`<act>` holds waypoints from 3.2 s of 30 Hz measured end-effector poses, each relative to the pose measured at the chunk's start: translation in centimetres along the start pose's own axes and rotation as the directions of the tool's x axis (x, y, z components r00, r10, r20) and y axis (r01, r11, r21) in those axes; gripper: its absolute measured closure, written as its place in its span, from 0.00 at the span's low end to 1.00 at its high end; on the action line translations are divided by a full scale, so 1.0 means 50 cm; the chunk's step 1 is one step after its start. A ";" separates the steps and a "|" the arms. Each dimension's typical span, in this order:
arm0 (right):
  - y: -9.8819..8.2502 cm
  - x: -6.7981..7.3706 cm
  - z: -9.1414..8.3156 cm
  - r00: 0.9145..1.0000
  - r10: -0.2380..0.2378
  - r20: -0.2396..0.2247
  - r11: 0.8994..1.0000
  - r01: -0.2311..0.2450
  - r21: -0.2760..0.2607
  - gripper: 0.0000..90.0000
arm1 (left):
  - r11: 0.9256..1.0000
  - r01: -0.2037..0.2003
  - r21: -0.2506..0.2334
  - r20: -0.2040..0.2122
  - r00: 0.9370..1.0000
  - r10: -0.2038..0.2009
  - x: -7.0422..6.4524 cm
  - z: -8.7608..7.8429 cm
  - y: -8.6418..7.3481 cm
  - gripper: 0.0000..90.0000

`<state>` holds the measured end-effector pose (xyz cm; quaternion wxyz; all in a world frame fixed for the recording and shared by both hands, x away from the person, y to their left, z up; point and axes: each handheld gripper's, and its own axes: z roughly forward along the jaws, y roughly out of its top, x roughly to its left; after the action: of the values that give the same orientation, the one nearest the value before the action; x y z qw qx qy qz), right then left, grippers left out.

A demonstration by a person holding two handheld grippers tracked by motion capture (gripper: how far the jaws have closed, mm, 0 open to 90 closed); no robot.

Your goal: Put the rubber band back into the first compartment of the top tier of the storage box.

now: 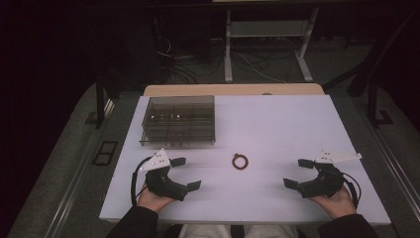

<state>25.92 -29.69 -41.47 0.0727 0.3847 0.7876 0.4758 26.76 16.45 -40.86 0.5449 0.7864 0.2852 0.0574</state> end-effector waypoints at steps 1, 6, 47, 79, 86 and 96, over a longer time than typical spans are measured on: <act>0.000 0.000 0.000 1.000 0.001 0.001 1.000 -0.001 0.000 0.00 | 1.000 0.000 -0.001 0.003 1.000 0.000 -0.001 0.001 0.002 0.00; 0.000 0.000 -0.001 1.000 0.004 0.001 1.000 -0.004 0.001 0.00 | 1.000 -0.021 0.021 0.012 1.000 0.021 -0.002 0.003 0.015 0.00; -0.002 -0.001 -0.002 1.000 0.000 0.004 1.000 0.000 0.002 0.00 | 0.983 -0.116 0.143 0.109 0.989 0.101 -0.024 0.072 0.092 0.00; -0.002 -0.001 -0.002 1.000 -0.004 0.006 1.000 0.004 0.004 0.00 | 0.963 -0.168 0.213 0.174 0.976 0.132 -0.033 0.148 0.130 0.00; -0.002 -0.002 -0.002 1.000 -0.004 0.006 1.000 0.004 0.006 0.00 | 0.957 -0.178 0.230 0.188 0.973 0.136 -0.035 0.171 0.134 0.00; -0.002 -0.001 -0.002 1.000 -0.005 0.006 1.000 0.005 0.005 0.00 | 0.946 -0.196 0.259 0.204 0.968 0.145 -0.040 0.203 0.136 0.00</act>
<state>25.86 -29.82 -41.52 0.0755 0.3843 0.7896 0.4724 31.82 5.41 -38.40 0.4462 0.8786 0.1700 -0.0084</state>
